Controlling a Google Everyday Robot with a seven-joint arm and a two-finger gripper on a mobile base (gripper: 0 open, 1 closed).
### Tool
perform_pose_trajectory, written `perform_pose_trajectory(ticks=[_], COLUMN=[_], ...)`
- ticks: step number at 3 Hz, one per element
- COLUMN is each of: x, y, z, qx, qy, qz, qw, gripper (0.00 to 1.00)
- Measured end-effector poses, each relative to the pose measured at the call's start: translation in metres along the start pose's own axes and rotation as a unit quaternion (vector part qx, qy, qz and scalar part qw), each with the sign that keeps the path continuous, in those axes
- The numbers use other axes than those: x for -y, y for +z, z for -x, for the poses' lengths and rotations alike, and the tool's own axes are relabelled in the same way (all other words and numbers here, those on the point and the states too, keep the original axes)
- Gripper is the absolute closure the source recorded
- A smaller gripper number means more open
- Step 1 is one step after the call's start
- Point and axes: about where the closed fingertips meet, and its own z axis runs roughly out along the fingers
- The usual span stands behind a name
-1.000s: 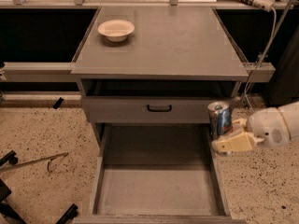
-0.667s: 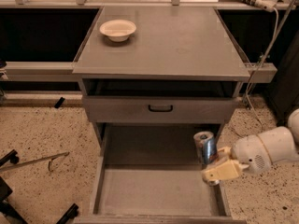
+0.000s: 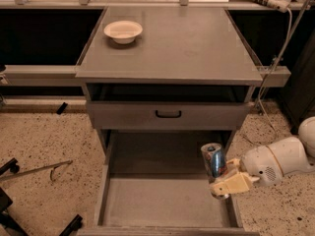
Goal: Place redbull can into middle drawer
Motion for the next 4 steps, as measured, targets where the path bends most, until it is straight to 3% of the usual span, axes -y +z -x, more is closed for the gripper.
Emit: perform_pose_trajectory(ticks=[1, 2, 3, 4], x=[0.001, 0.016, 0.038, 0.056], y=[0.020, 0.076, 0.130, 0.131], z=[-0.003, -0.003, 0.001, 0.010], qx=[0.000, -0.008, -0.009, 0.009], qy=[0.003, 0.006, 0.017, 0.017], qz=[0.019, 0.038, 0.014, -0.021], qw=[0.9998, 0.9992, 0.9997, 0.9996], gripper=[1.00, 1.00, 1.00, 1.00])
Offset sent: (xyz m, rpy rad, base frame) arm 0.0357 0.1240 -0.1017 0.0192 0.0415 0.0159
